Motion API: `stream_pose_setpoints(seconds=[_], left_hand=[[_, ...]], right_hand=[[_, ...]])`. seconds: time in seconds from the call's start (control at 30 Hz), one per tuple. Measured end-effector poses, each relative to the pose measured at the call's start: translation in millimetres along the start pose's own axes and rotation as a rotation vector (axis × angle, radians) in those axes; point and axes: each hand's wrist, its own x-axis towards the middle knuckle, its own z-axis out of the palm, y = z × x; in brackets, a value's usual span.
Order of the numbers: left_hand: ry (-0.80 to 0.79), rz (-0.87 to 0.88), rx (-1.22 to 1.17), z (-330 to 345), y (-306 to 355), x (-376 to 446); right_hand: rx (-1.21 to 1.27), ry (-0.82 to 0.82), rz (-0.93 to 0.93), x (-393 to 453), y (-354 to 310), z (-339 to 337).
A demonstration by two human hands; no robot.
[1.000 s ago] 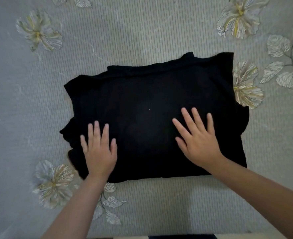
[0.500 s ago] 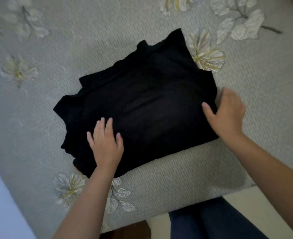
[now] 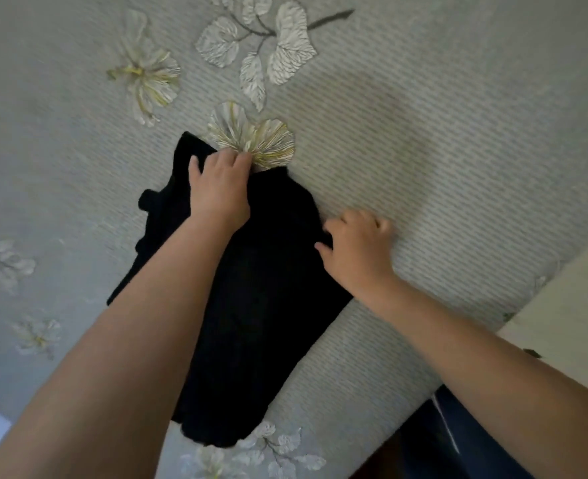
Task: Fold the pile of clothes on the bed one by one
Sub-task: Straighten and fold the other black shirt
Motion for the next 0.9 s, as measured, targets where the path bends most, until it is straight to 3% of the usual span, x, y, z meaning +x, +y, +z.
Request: stream_pose_setpoints(seconds=[0.17,0.23,0.37,0.43,0.57,0.73,0.83,0.9], left_hand=[[-0.058,0.174,0.169,-4.6,-14.4,-9.6],[-0.039,0.193,0.113,-4.3,-26.2,-20.5],[0.216,0.196,-0.151,-10.4,-59.3,-65.1],[0.33,0.204,-0.175,-12.4,-80.0,-99.6],[0.427,0.173,-0.269,5.9,-130.5,-186.9],[0.14,-0.06,-0.377,90.9,-194.7,-283.6],[0.055,-0.127,-0.354,153.9,-203.4,-327.7],[-0.033,-0.259,-0.37,183.5,-204.5,-346.8]], right_hand=[[0.115,0.072,0.005,-11.7,-11.7,-11.1],[0.154,0.138,-0.024,-22.7,-23.3,-17.6],[0.19,0.293,-0.112,-59.7,-63.7,-25.1],[0.199,0.328,-0.175,-86.0,-92.2,-18.0],[0.168,0.367,-0.306,-153.7,-149.9,23.1],[0.043,0.274,-0.476,-228.8,-196.3,117.4],[-0.266,-0.055,-0.575,-255.7,-194.8,170.7],[-0.383,-0.163,-0.517,-264.5,-184.4,195.9]])
